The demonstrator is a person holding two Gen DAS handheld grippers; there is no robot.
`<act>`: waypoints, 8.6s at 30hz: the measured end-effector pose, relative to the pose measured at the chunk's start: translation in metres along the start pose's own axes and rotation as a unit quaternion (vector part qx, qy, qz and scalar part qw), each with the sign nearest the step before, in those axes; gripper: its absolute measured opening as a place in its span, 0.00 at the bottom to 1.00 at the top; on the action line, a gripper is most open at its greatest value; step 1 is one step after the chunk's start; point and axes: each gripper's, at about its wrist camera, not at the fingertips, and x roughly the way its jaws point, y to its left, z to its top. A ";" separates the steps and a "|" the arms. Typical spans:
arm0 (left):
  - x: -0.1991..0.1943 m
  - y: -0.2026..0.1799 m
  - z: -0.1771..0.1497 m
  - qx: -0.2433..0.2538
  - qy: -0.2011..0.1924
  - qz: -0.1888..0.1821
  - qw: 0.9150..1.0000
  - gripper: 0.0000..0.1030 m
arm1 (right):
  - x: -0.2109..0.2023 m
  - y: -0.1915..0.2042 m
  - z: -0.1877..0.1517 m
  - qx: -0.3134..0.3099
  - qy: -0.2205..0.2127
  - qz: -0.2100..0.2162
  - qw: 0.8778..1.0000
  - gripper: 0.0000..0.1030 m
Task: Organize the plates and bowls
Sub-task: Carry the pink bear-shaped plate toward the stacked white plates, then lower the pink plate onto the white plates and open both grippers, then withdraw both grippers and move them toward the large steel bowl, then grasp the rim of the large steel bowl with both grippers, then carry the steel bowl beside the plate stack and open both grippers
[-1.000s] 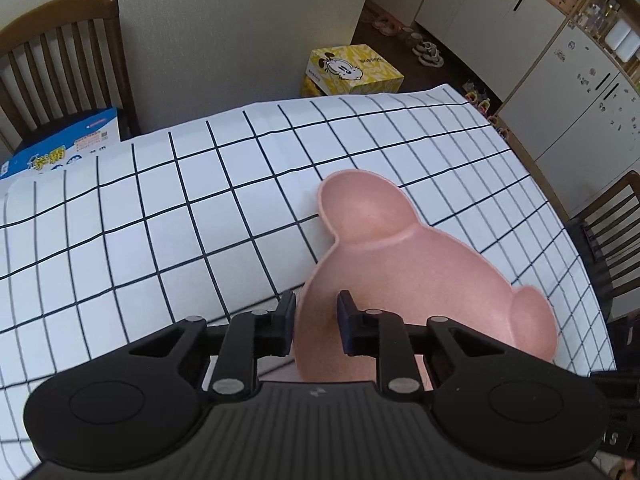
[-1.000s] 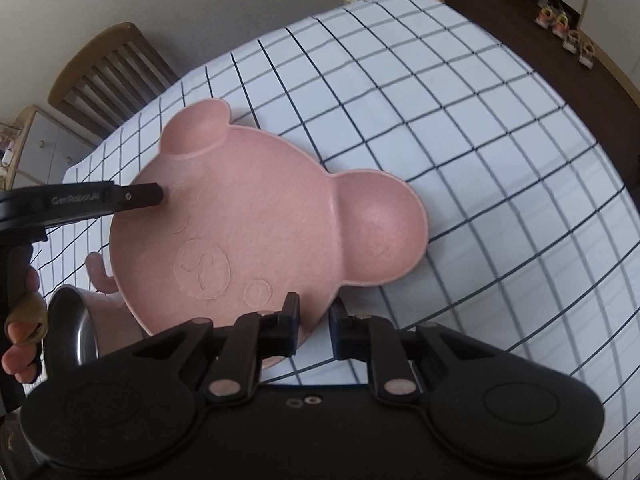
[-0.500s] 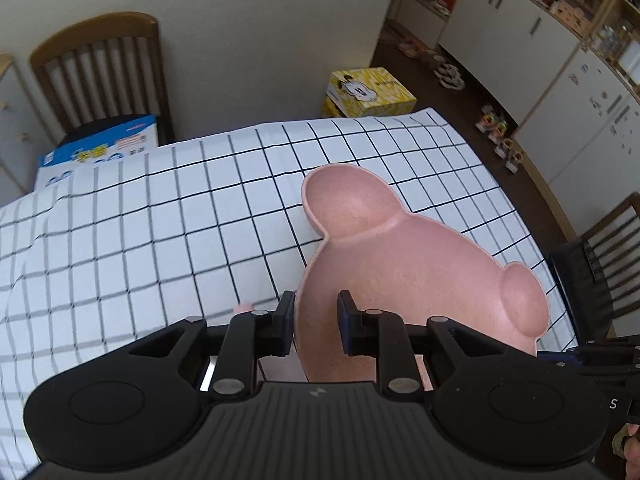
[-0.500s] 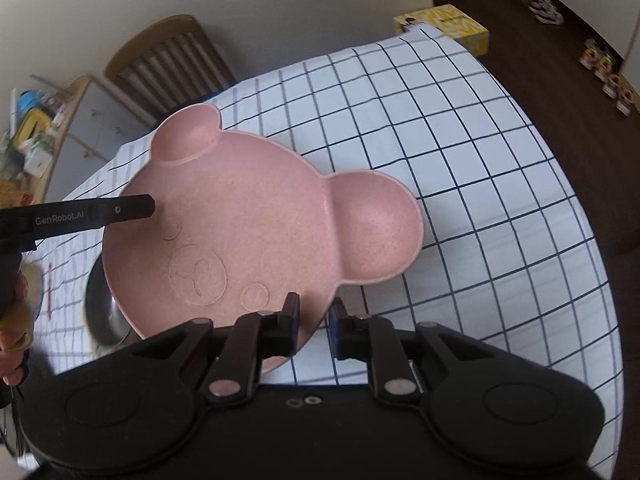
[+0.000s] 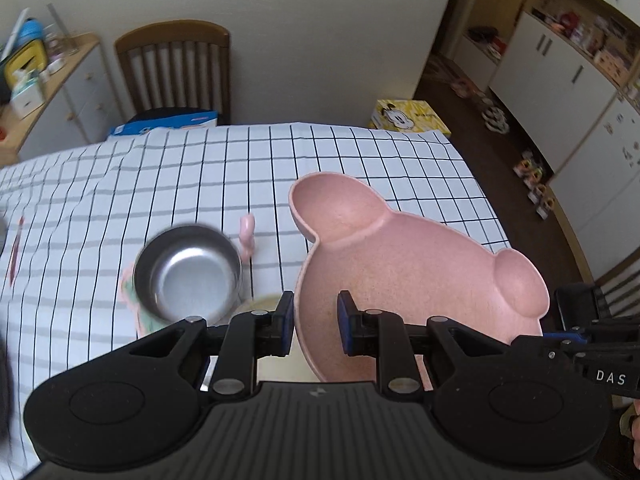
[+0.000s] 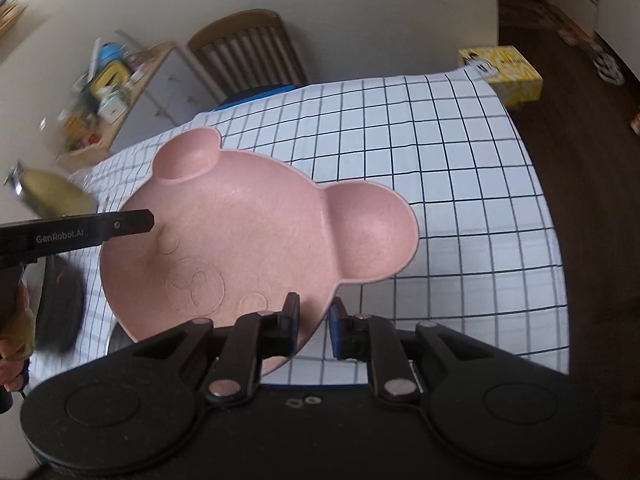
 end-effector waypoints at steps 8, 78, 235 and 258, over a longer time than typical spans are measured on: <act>-0.031 -0.035 -0.073 -0.047 -0.014 0.016 0.999 0.21 | -0.025 -0.018 -0.028 -0.072 0.015 0.008 0.997 0.15; 0.026 -0.089 -0.261 -0.150 0.025 0.049 0.987 0.21 | 0.041 -0.059 -0.139 -0.334 0.043 -0.009 0.942 0.38; -0.024 0.159 -0.295 -0.139 0.021 0.068 0.988 0.21 | 0.092 0.164 -0.228 -0.100 0.097 -0.041 0.989 0.19; -0.067 0.150 -0.276 -0.115 -0.042 0.062 0.991 0.21 | 0.049 0.168 -0.214 -0.119 -0.008 -0.056 0.991 0.34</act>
